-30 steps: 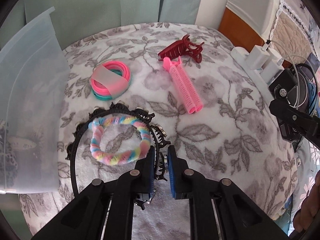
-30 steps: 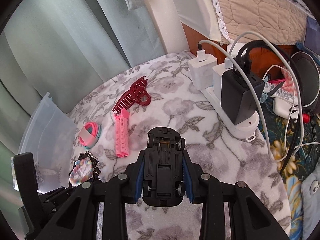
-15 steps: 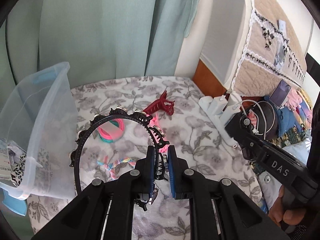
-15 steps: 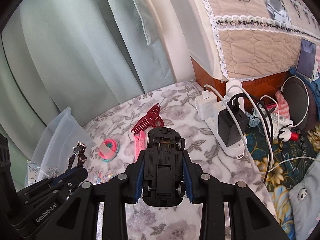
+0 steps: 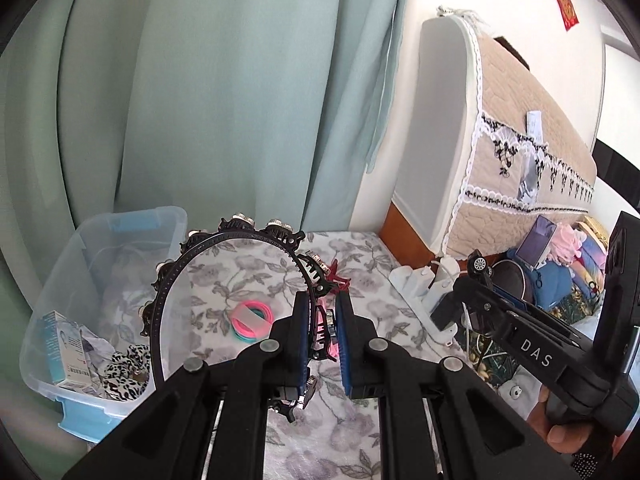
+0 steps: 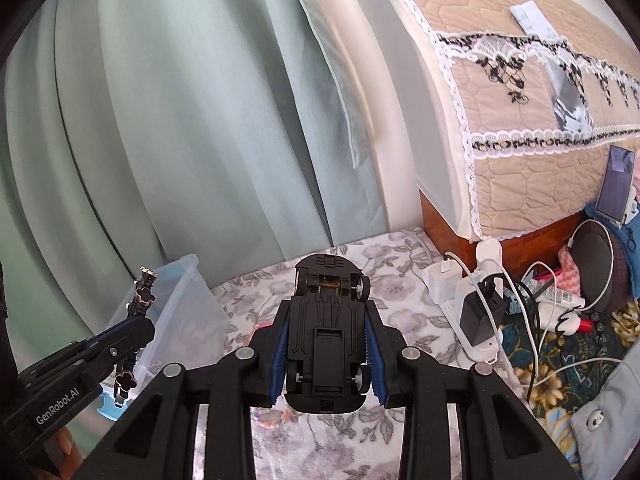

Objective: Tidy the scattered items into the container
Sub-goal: 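Carry the headband with the left tool while the right tool carries the toy car over the box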

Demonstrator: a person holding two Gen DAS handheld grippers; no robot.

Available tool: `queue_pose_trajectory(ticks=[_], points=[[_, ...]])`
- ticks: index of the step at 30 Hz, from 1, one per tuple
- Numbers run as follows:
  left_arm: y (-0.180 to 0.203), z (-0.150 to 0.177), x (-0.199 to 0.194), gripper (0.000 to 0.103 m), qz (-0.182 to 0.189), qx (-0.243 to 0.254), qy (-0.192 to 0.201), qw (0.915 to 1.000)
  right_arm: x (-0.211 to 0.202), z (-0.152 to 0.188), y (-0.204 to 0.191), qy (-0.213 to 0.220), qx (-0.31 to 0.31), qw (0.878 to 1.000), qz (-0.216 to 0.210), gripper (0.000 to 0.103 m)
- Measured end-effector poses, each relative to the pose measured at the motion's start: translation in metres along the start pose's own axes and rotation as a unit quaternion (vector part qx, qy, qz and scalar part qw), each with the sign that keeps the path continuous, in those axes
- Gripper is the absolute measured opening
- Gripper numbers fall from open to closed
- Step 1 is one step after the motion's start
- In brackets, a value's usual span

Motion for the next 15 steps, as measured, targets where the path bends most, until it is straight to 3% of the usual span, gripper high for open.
queue_pose_trajectory(ticks=[8, 15], points=[[-0.056, -0.019, -0.036, 0.013, -0.027, -0.038, 0.053, 0.9975, -0.009, -0.014, -0.061, 0.014, -0.051, 0.998, -0.025, 0.036], [-0.121, -0.018, -0.059, 0.013, -0.053, -0.096, 0.079, 0.9909, 0.006, -0.005, -0.123, -0.003, -0.105, 0.993, -0.052, 0.036]])
Point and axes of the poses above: each gripper's, at about its wrist camera, not at the fingertips, and x roughly the way its jaws point, y to its right, z to its underside, the point moved 10 cm from there along x, roughly the way its jaws point, and after that the axes turned 1 degree about -z, right-handed, at the moved point
